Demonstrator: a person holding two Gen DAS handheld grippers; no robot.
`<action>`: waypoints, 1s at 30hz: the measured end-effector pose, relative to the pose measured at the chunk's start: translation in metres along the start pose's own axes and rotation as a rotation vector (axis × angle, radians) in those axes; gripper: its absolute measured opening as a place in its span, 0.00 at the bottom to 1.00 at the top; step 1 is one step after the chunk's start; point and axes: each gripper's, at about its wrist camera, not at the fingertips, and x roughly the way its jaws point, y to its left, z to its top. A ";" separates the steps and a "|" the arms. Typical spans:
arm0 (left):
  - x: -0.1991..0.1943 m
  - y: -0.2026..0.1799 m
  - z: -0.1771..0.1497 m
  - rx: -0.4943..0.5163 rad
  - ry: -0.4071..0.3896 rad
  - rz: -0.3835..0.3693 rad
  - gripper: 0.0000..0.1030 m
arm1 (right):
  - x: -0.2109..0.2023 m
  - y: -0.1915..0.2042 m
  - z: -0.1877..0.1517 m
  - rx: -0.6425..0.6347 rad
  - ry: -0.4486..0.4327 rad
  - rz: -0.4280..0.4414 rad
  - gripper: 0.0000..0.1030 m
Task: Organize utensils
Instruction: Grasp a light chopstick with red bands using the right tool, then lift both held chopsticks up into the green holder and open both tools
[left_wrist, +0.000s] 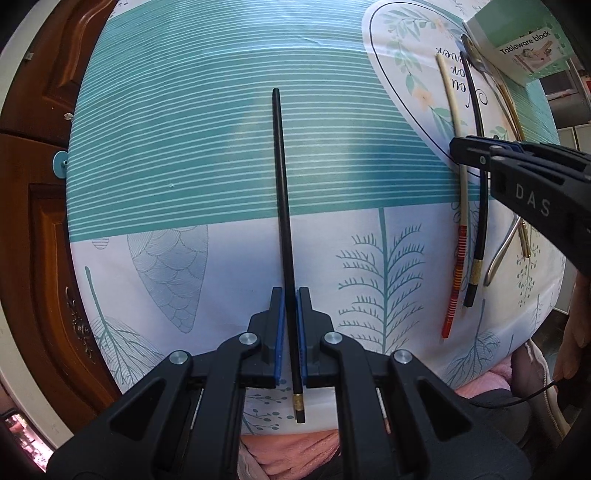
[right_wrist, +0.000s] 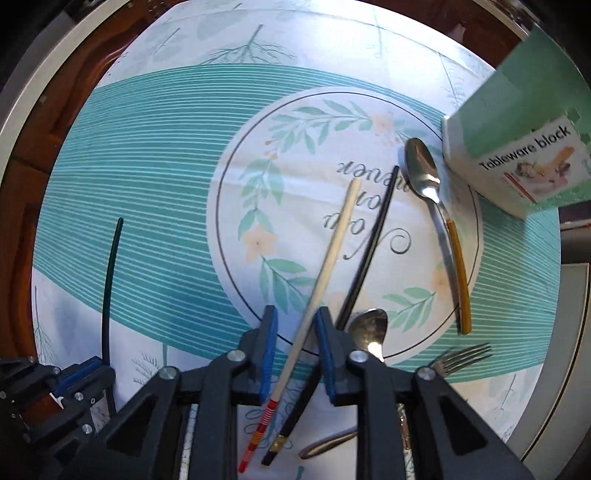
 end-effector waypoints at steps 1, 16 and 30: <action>0.001 -0.001 0.001 0.003 0.001 -0.004 0.05 | 0.000 0.002 0.001 -0.013 0.004 0.002 0.09; -0.035 -0.007 -0.024 -0.056 -0.274 -0.078 0.03 | -0.026 -0.063 -0.025 0.110 -0.086 0.447 0.05; -0.188 -0.131 0.024 0.107 -0.730 -0.120 0.03 | -0.185 -0.157 -0.075 0.178 -0.742 0.456 0.05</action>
